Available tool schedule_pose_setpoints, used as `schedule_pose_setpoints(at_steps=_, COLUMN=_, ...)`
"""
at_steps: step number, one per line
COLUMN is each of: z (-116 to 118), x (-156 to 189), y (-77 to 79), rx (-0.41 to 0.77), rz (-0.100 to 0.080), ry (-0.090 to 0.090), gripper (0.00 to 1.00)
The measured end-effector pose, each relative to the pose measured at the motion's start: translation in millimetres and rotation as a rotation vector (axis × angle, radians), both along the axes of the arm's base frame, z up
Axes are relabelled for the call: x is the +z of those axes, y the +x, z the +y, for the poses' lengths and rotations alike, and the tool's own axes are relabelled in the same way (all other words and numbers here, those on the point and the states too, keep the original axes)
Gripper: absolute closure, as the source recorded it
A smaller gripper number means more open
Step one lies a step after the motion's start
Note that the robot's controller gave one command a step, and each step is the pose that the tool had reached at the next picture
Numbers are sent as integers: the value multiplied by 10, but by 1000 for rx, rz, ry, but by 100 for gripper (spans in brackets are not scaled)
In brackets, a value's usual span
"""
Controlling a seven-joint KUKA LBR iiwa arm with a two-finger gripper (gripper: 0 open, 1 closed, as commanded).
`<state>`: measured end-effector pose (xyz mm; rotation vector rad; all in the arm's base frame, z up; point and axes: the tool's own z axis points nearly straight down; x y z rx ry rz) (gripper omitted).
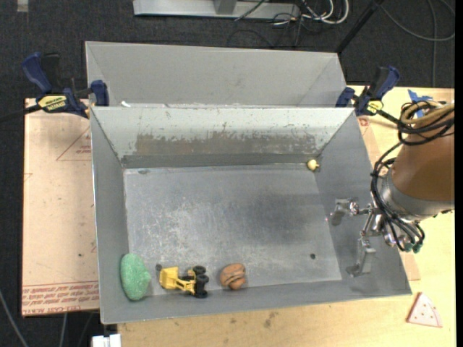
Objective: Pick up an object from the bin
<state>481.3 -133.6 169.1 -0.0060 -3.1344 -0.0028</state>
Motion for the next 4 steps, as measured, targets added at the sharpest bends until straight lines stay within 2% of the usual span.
schedule_pose_setpoints(at_steps=1, z=6, x=43, y=17, rx=4, rz=-8, ry=-2, gripper=0)
schedule_pose_setpoints(at_steps=2, z=140, x=-370, y=132, rx=57, rz=-15, ry=-4, gripper=0)
schedule_pose_setpoints(at_steps=3, z=668, x=-620, y=32, rx=220, rz=-4, ry=0, gripper=0)
schedule_pose_setpoints(at_steps=4, z=1139, x=-531, y=200, rx=192, rz=-8, ry=0, gripper=0)
